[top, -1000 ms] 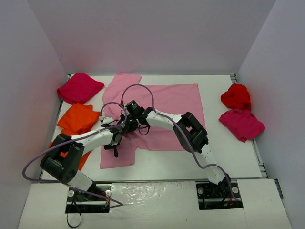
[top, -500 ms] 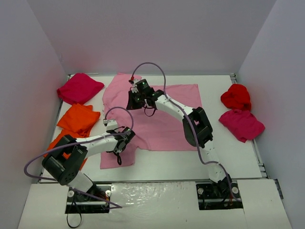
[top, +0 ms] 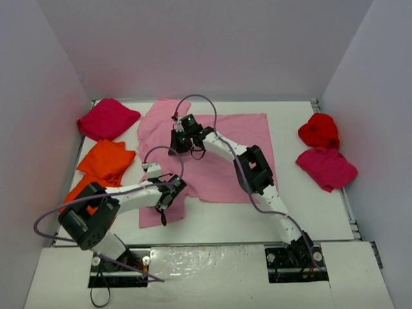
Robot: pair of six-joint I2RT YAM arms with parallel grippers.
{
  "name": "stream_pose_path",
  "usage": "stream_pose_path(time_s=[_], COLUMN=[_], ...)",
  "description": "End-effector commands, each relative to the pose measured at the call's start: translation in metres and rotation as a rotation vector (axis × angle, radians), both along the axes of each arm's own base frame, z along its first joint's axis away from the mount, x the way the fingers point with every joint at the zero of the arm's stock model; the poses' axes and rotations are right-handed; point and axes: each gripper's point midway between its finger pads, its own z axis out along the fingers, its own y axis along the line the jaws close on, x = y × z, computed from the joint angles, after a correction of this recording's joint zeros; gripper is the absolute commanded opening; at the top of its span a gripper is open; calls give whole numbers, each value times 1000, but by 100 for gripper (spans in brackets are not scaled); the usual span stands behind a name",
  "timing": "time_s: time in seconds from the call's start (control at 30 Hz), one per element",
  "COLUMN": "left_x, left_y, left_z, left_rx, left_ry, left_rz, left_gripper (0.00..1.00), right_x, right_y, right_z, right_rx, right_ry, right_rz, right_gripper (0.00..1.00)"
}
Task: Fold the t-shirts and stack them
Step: Flatten the tshirt out
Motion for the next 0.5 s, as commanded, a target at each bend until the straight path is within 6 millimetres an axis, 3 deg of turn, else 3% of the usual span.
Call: stream_pose_path(time_s=[0.0,0.23,0.47], left_x=[-162,-173,-176], left_y=[-97,-95,-90], left_z=[-66,-59,-56], left_rx=[-599,-590,-563], left_ry=[729,722,714], left_rz=[139,132,133], left_gripper=[0,0,0], right_x=[18,42,42], right_y=[-15,-41,-43], right_z=[-15,-27,-28], right_rx=[-35,-85,-70], right_ry=[-1,-25,-13], right_rz=[-47,-118,-103], right_gripper=[0,0,0])
